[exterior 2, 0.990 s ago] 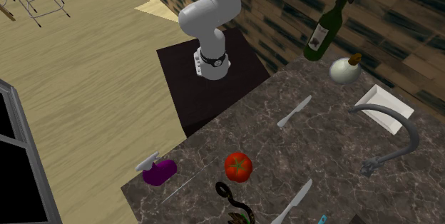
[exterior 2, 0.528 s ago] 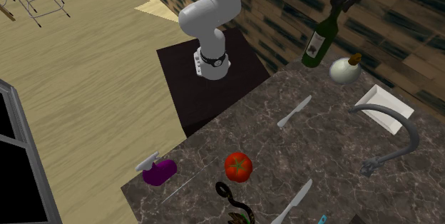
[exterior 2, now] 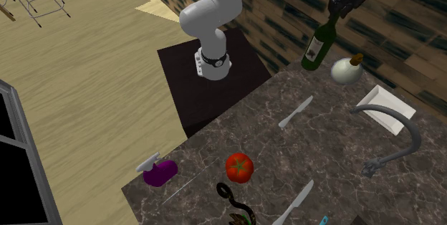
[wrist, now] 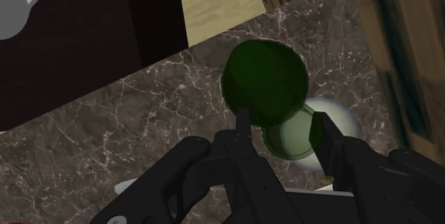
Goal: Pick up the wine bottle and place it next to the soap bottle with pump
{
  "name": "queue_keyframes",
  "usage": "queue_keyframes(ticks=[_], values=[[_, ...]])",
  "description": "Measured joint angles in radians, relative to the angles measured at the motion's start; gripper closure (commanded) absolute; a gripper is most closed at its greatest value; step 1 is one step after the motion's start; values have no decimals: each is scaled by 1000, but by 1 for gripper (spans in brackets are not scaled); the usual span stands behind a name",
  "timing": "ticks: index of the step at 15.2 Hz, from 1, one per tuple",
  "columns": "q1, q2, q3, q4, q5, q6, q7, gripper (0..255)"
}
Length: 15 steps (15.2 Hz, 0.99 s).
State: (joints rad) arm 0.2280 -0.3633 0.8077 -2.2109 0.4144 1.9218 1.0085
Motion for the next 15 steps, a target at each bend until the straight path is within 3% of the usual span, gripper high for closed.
queue_keyframes(ticks=[2,3,9,15], values=[[0,0,0,0,0,1,0,255],[0,1,1,0,0,1,0,0],[0,0,1,0,0,2,0,0],[-5,-21,-41,99,-12,-121,1,0]])
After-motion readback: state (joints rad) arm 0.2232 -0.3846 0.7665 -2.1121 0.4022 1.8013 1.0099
